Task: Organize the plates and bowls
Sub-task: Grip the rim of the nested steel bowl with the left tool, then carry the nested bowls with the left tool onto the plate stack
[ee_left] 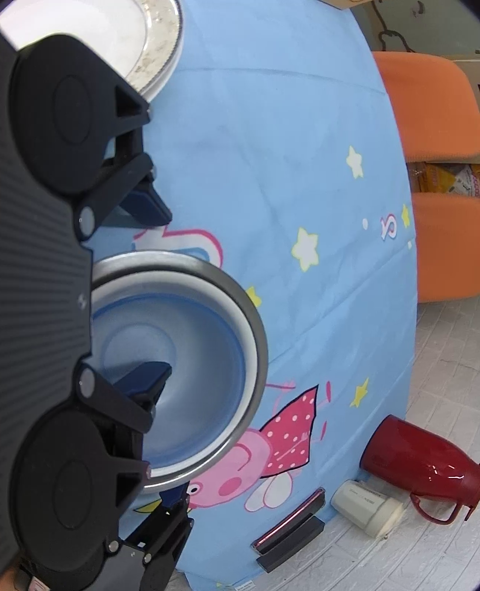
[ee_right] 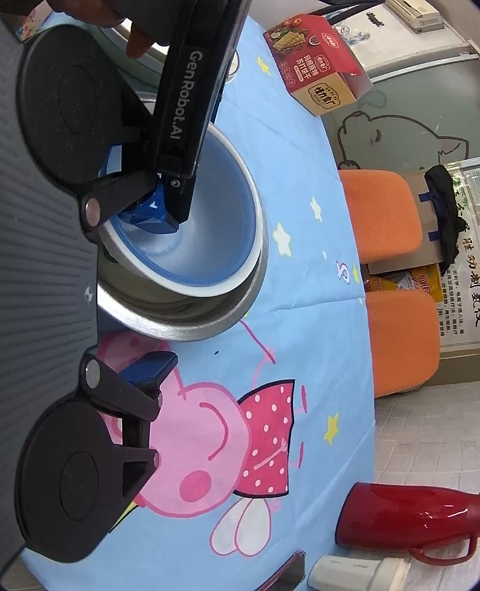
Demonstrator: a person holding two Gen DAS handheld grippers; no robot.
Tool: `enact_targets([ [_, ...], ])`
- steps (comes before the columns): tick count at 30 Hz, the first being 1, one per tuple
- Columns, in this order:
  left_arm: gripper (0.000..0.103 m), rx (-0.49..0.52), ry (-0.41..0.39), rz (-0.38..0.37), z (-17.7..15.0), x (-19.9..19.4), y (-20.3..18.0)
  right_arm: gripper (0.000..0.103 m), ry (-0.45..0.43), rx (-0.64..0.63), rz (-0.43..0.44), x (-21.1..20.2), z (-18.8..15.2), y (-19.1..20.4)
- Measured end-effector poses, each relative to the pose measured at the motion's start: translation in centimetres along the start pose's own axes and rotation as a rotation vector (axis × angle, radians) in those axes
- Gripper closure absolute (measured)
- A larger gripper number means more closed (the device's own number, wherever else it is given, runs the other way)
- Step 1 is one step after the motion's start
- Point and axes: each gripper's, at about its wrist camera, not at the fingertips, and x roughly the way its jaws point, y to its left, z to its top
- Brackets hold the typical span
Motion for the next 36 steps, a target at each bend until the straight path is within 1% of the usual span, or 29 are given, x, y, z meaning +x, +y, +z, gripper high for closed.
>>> enact_targets([
  [1,0.028,0.006,0.003,0.001,0.0,0.2,0.0,0.046,-0.01,-0.01,-0.011,0.0,-0.2,0.3],
  [3,0.028,0.015,0.002,-0.007,0.1,0.2,0.0,0.045,-0.034,0.013,-0.03,-0.2,-0.7,0.4],
  [5,0.029,0.026,0.004,-0.013,0.1,0.2,0.1,0.045,-0.035,0.024,-0.05,-0.3,-0.7,0.7],
  [6,0.031,0.032,0.004,-0.011,0.1,0.2,0.0,0.045,-0.024,0.031,-0.056,-0.4,-0.6,0.9],
  [9,0.032,0.037,-0.002,-0.008,0.2,0.3,0.1,0.045,-0.022,0.06,-0.027,-0.6,-0.7,1.0],
  [10,0.042,0.041,-0.007,-0.015,0.2,0.2,0.1,0.044,-0.03,0.064,-0.014,-0.7,-0.8,1.0],
  [11,0.048,0.046,-0.008,-0.031,0.2,0.1,0.0,0.046,-0.032,0.073,0.007,-0.8,-0.9,0.9],
  [12,0.059,0.051,-0.007,-0.039,0.3,0.1,-0.3,0.046,-0.034,0.078,0.015,-0.8,-1.0,1.1],
  [14,0.065,0.068,-0.008,-0.026,0.5,0.3,-0.9,0.048,-0.038,0.056,-0.002,-0.8,-0.9,1.8],
  [15,0.065,0.065,-0.008,-0.016,0.6,0.4,-1.0,0.048,-0.035,0.041,-0.008,-0.8,-0.6,2.1],
  [17,0.065,0.028,0.003,-0.032,1.1,0.4,-0.7,0.047,-0.024,0.038,-0.022,-0.8,-0.3,2.5],
  [20,0.065,-0.006,-0.003,-0.055,1.7,-0.1,-0.5,0.046,-0.037,0.046,-0.004,-1.5,0.3,2.4],
  [23,0.065,-0.015,-0.046,-0.054,2.3,-1.7,-0.4,0.046,-0.066,0.032,-0.017,-2.4,1.2,3.0],
  [27,0.062,-0.04,-0.103,-0.035,2.9,-4.7,0.8,0.044,-0.107,-0.002,0.011,-3.5,2.9,4.7],
  [30,0.058,-0.06,-0.149,0.011,2.5,-7.6,2.7,0.042,-0.144,-0.045,0.063,-4.3,3.9,7.1],
  [32,0.058,-0.085,-0.17,0.053,1.9,-9.4,4.5,0.041,-0.161,-0.07,0.109,-4.4,4.4,9.1],
  [36,0.057,-0.139,-0.179,0.121,-0.1,-11.9,7.9,0.041,-0.155,-0.104,0.197,-4.0,4.6,12.8],
])
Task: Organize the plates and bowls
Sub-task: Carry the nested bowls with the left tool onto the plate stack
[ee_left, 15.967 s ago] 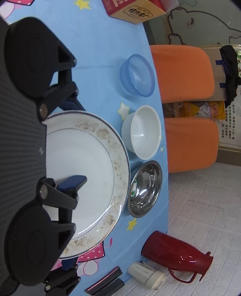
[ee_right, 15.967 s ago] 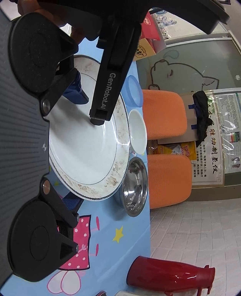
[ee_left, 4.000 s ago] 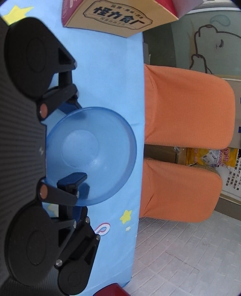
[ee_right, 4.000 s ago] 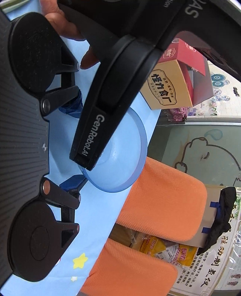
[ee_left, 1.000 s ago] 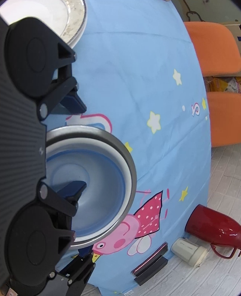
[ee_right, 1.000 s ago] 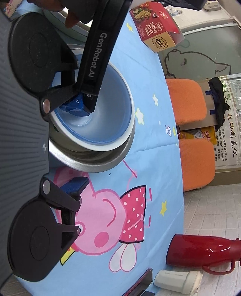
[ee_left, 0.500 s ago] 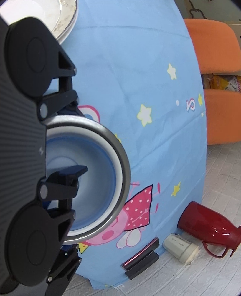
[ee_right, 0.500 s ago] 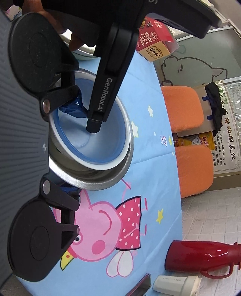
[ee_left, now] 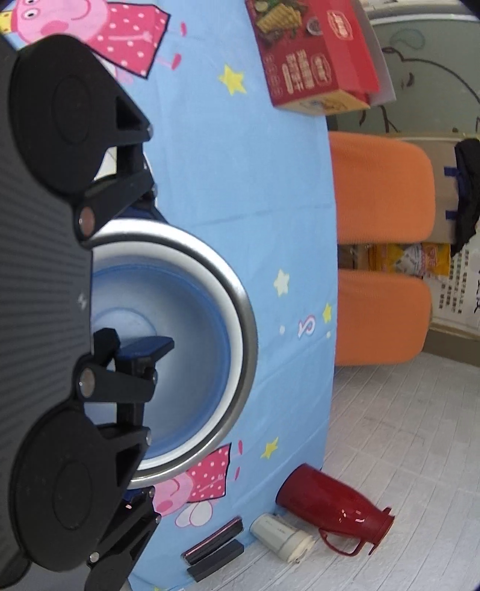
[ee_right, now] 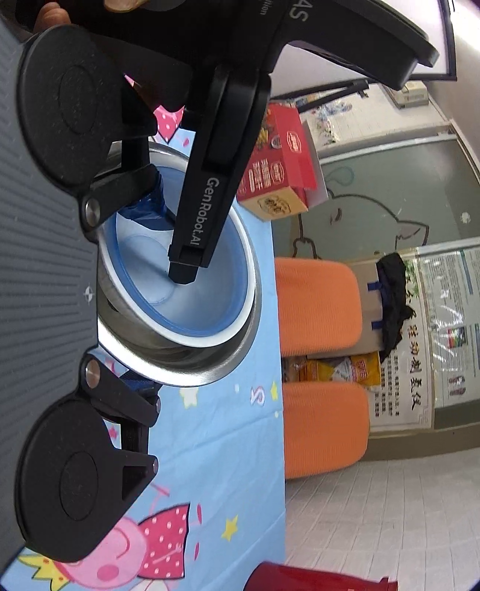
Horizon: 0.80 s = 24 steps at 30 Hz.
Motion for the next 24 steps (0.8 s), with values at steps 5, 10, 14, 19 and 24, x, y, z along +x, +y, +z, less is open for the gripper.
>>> enact_targets([
  [5,0.057,-0.061,0.029,0.058,-3.0,-1.0,4.3,0.04,0.059,-0.027,0.084,1.6,-1.1,3.9],
  [10,0.057,-0.108,0.075,0.062,-5.5,-0.1,6.7,0.04,0.144,-0.027,0.111,3.2,-2.9,6.0],
  [14,0.057,-0.119,0.081,0.049,-6.1,0.2,7.4,0.04,0.17,-0.034,0.104,3.7,-3.5,6.6],
  [19,0.057,-0.097,0.063,0.053,-6.2,0.5,7.1,0.039,0.18,-0.038,0.092,3.9,-3.9,6.8],
  [24,0.04,-0.079,0.052,0.048,-6.5,0.6,6.6,0.039,0.204,-0.027,0.104,4.5,-4.3,6.4],
])
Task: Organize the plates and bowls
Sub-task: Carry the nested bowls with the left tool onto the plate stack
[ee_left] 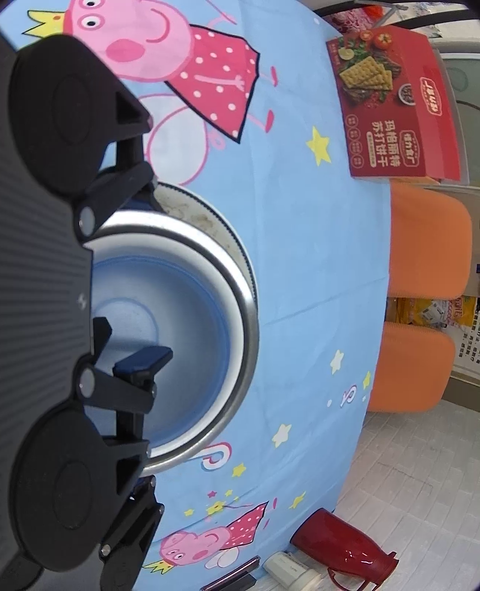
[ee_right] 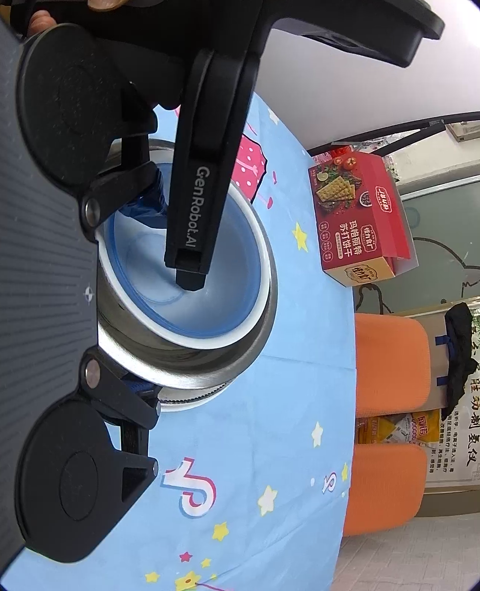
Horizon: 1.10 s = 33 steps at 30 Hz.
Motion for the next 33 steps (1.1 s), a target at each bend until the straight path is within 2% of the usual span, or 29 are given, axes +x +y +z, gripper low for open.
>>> enact_targets([
  [4,0.033,-0.038,-0.007,-0.023,0.1,0.0,0.3,0.039,0.004,0.001,0.023,-0.2,0.0,-0.2],
  [8,0.033,-0.066,-0.048,-0.036,0.5,-1.0,0.3,0.04,-0.057,0.013,-0.009,-1.7,0.3,-0.8],
  [13,0.033,-0.05,-0.116,0.011,1.0,-2.5,-0.8,0.04,-0.142,0.005,-0.052,-3.9,0.6,-1.5],
  [18,0.033,-0.045,-0.156,0.02,0.4,-3.7,-2.1,0.04,-0.156,0.007,-0.07,-5.1,-0.1,-2.4],
  [22,0.033,-0.05,-0.203,0.032,-0.9,-5.0,-3.3,0.04,-0.191,0.033,-0.069,-6.3,-1.2,-3.4],
  [25,0.032,-0.083,-0.284,0.044,-2.3,-6.3,-4.3,0.039,-0.252,0.055,-0.068,-7.3,-2.6,-4.1],
  [27,0.032,-0.121,-0.332,0.083,-3.6,-7.0,-4.9,0.039,-0.278,0.084,-0.095,-7.8,-3.6,-4.7],
  [29,0.032,-0.121,-0.348,0.119,-5.0,-7.6,-5.8,0.039,-0.269,0.11,-0.116,-8.4,-4.4,-5.2],
  [33,0.032,-0.067,-0.354,0.169,-8.0,-8.7,-7.4,0.039,-0.321,0.118,-0.175,-10.9,-6.5,-5.1],
])
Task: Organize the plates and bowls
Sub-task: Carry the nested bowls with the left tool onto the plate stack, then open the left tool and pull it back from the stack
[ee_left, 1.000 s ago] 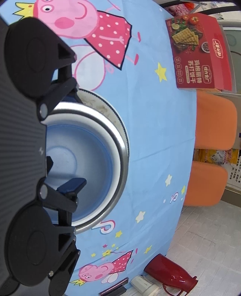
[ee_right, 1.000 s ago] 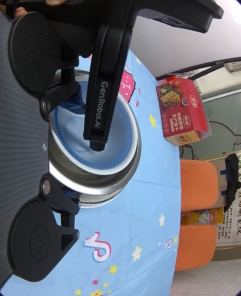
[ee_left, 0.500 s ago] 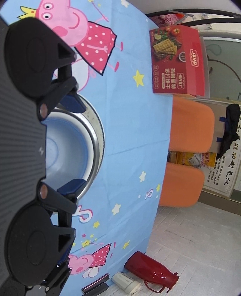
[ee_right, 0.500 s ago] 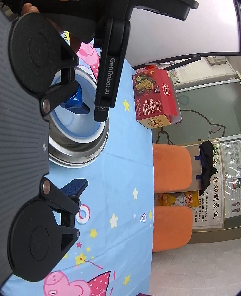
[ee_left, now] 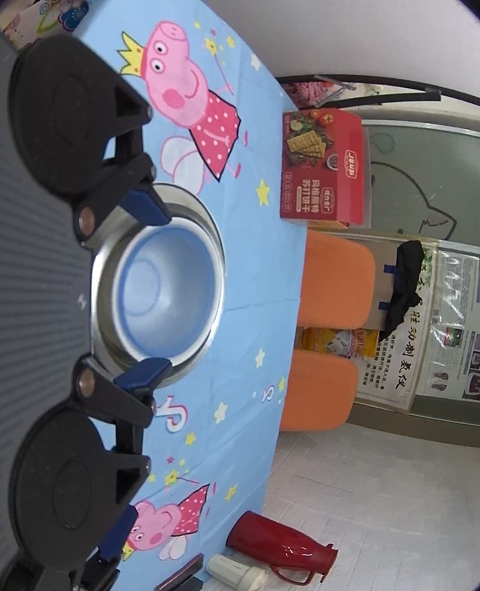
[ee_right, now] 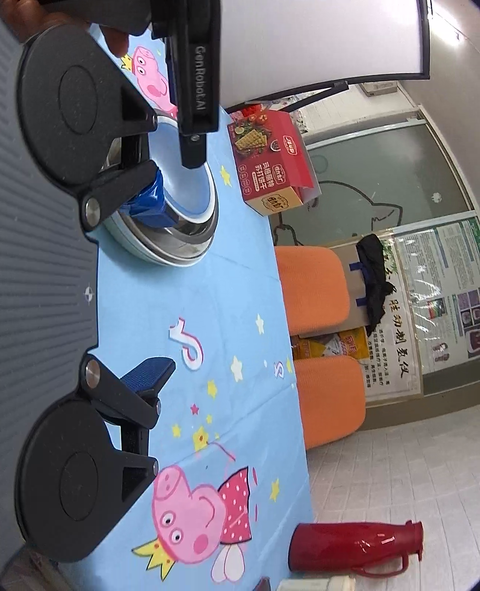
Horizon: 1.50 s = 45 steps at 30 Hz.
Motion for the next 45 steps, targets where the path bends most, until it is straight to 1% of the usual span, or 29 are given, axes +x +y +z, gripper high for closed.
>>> enact_targets([
  [3,0.032,0.017,-0.008,-0.001,-2.0,-1.7,-0.3,0.039,-0.009,0.011,-0.023,-1.5,-1.3,-0.2],
  [10,0.032,0.057,-0.031,0.001,-6.0,-5.5,-0.8,0.038,-0.009,0.032,0.001,-4.6,-4.3,-0.4],
  [14,0.032,0.062,-0.048,-0.005,-7.2,-7.8,-1.1,0.038,-0.043,0.027,-0.009,-6.9,-5.2,-0.4],
  [18,0.032,0.073,-0.085,-0.019,-8.3,-10.0,-1.5,0.038,-0.084,0.014,-0.019,-9.2,-6.1,-0.5],
  [20,0.032,0.094,-0.096,-0.03,-8.5,-10.2,-1.9,0.037,-0.09,0.016,-0.018,-9.5,-6.5,-0.7],
  [23,0.032,0.112,-0.088,-0.026,-8.6,-9.9,-2.5,0.037,-0.073,0.042,-0.014,-9.2,-6.5,-1.3],
  [27,0.032,0.125,-0.078,-0.031,-8.9,-10.1,-2.7,0.037,-0.102,0.048,-0.022,-10.0,-6.5,-1.6],
  [30,0.032,0.139,-0.081,-0.016,-8.9,-10.2,-2.9,0.037,-0.11,0.03,-0.058,-10.0,-6.5,-1.4],
  [34,0.032,0.139,-0.083,-0.014,-9.0,-10.3,-3.0,0.036,-0.071,0.057,-0.107,-9.3,-6.7,-1.8],
  [38,0.032,0.146,-0.078,-0.017,-9.0,-10.2,-3.1,0.036,-0.052,0.074,-0.082,-9.2,-7.0,-2.2],
  [43,0.032,0.138,-0.121,-0.022,-9.1,-10.6,-2.8,0.035,-0.046,0.068,-0.062,-9.2,-7.1,-1.8],
  [45,0.032,0.133,-0.118,-0.022,-9.0,-10.6,-2.7,0.035,-0.042,0.071,-0.058,-9.2,-7.1,-1.7],
])
